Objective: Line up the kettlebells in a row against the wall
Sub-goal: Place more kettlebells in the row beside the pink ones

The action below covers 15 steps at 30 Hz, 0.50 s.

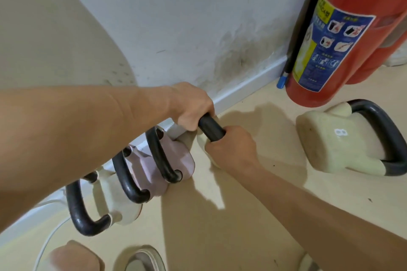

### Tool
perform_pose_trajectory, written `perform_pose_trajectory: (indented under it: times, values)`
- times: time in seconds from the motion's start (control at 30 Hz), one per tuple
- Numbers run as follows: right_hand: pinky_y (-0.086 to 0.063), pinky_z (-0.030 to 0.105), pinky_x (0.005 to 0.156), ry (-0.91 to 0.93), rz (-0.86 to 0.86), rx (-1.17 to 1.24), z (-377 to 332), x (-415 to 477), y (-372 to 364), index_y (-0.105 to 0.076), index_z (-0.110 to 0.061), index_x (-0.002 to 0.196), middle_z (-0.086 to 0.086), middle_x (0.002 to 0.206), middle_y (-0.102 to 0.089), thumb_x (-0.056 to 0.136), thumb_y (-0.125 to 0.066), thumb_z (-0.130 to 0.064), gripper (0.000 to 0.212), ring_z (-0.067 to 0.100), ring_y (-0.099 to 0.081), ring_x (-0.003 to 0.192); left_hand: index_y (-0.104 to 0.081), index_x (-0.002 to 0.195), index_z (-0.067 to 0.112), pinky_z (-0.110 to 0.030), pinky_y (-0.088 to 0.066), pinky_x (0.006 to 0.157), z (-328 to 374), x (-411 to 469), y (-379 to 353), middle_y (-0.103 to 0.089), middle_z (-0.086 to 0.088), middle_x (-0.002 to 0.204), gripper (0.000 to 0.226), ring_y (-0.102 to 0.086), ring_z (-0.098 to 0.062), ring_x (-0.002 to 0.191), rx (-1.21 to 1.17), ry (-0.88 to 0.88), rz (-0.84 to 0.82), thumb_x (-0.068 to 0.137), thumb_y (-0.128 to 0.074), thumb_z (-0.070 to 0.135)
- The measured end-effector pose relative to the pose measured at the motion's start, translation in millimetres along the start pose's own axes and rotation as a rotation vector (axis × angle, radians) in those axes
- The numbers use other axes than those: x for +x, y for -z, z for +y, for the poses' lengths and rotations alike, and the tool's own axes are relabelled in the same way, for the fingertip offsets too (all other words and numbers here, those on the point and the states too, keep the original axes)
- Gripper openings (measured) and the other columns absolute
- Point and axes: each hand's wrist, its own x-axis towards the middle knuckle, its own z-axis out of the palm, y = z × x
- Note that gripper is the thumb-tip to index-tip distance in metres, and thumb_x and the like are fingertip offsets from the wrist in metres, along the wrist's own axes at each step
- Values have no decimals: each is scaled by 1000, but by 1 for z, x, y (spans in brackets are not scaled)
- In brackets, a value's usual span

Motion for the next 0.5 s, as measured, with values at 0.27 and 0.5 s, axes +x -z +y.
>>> perform_pose_trajectory:
  times: [0.27,0.5]
  values:
    - [-35,25,45,-26,62,64,-7,-3,-10,-43,-21,57,-4,52,-45,77,-60,-19,26,15,-41,45,-50,70,21,-34,-42,82,-5,0,-8,-51,6,60,16,-48,-18,59,78,-42,149,59,-55,10]
    - [-32,26,46,113,0,-40,-10,-1,-4,-41,-22,57,-5,53,-47,77,-60,-21,27,20,-46,51,-50,70,25,-31,-35,73,2,-17,-29,-47,8,59,21,-53,-22,67,-64,153,207,61,-61,9]
